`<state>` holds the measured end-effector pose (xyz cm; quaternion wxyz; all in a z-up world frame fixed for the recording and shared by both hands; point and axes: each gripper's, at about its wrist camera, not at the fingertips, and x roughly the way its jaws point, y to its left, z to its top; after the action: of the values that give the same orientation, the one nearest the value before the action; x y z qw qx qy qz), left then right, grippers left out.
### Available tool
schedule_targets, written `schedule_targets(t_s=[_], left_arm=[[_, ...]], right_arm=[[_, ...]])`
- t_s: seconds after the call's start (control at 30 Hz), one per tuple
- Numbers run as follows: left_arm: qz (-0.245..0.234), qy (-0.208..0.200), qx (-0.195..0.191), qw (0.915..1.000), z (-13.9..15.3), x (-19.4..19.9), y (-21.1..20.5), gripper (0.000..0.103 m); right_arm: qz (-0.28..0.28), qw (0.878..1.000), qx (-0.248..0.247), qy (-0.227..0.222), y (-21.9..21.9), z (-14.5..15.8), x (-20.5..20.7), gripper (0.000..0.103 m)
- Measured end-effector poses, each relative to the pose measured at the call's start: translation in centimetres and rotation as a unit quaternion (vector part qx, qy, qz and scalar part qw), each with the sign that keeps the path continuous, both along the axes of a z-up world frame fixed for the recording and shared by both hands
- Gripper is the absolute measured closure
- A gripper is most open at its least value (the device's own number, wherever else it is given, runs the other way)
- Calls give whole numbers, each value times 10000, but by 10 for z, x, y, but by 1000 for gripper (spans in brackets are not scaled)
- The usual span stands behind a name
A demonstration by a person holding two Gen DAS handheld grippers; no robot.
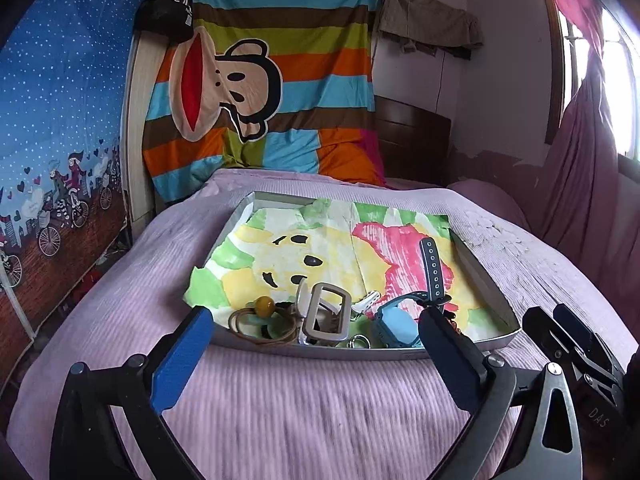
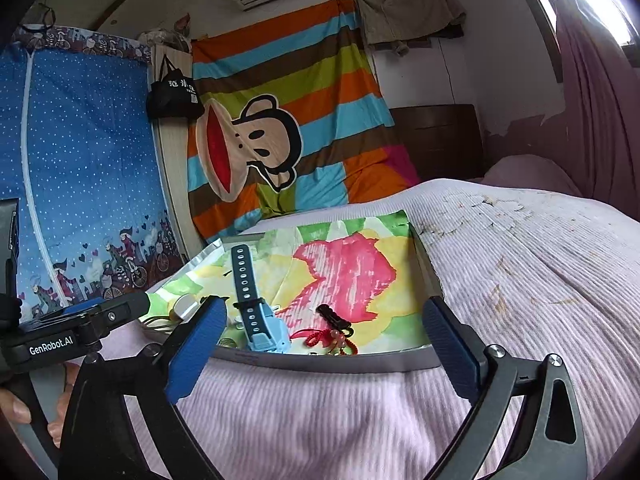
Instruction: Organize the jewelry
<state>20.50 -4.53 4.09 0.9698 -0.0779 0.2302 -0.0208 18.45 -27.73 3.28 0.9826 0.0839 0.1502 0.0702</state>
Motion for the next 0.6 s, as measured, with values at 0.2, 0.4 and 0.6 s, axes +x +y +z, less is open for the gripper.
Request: schedule_targets(t_s=[0.2, 0.4, 0.6], left_arm=[[81, -219, 34, 9997, 5, -30, 14, 0], [131, -414, 111, 9990, 8, -60, 25, 0], [187, -502, 148, 9985, 1, -87, 34, 0]], right_arm=[[60, 9999, -22, -114, 11, 4, -38, 1], [25, 10000, -18, -74, 13, 2, -71, 1], [12, 10000, -47, -64, 14, -1, -96, 1]])
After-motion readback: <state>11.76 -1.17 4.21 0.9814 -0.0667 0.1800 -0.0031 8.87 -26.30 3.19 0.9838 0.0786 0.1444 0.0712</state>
